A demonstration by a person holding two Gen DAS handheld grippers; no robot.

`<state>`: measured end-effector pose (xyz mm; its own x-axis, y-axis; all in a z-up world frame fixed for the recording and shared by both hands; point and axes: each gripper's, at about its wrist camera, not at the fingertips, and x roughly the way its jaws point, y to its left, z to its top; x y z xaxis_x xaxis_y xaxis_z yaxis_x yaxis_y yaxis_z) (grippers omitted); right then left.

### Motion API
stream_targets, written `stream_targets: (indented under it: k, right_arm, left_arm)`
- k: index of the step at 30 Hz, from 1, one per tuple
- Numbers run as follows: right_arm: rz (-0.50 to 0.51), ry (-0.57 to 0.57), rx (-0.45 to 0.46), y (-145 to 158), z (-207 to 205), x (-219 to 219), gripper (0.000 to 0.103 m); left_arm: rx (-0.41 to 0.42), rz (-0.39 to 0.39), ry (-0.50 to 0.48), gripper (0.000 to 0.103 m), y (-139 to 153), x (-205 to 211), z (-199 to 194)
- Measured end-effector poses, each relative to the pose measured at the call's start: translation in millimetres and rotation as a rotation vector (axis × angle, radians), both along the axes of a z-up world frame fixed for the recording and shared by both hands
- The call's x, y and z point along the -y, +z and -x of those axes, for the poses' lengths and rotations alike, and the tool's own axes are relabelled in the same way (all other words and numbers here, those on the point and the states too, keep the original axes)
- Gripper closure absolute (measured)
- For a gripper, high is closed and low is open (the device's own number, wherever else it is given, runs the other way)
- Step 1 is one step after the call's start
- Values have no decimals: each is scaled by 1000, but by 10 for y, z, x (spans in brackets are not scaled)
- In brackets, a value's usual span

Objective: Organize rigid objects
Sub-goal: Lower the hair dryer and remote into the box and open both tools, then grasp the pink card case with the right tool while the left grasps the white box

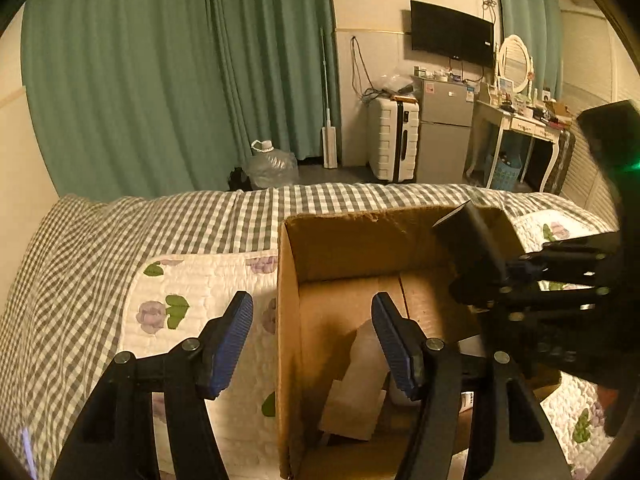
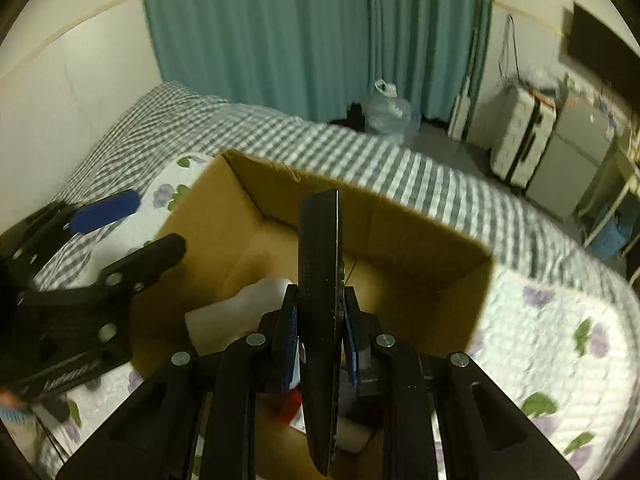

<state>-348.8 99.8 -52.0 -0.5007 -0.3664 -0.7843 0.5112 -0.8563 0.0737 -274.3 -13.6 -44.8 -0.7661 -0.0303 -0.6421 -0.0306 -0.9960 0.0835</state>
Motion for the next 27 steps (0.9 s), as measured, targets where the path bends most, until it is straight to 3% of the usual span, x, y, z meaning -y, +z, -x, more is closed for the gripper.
stream_targets:
  k: [5,7,11,15,18,22,27]
  right_arm:
    - [14,-63,6,-112,67,-64,80]
    - [11,-102,-28,5,27,-134,50]
    - [-1,-153,-106,336,-239,-333,43]
    - [-35,-223,-184,659,-671,-538,26]
    - [-45,-251,-210,875,-1037,-646,25]
    - [-55,-275,-259,1085,-1517,-708,13]
    - [-71,-265,-285,1113,-1918,-721,11]
  left_arm:
    - [26,12,-9,38,-119,-32,14]
    - [30,9,-10,38,-113,-26,-19]
    - [10,17,3,38,32,2,-187]
    - [-29,18,15,38,288,9,-476]
    - [-59,16,27,35,487,15,-738]
    - [-98,8,36,34,732,17,-1084]
    - [-118,-4,62,31,835,65,-1465]
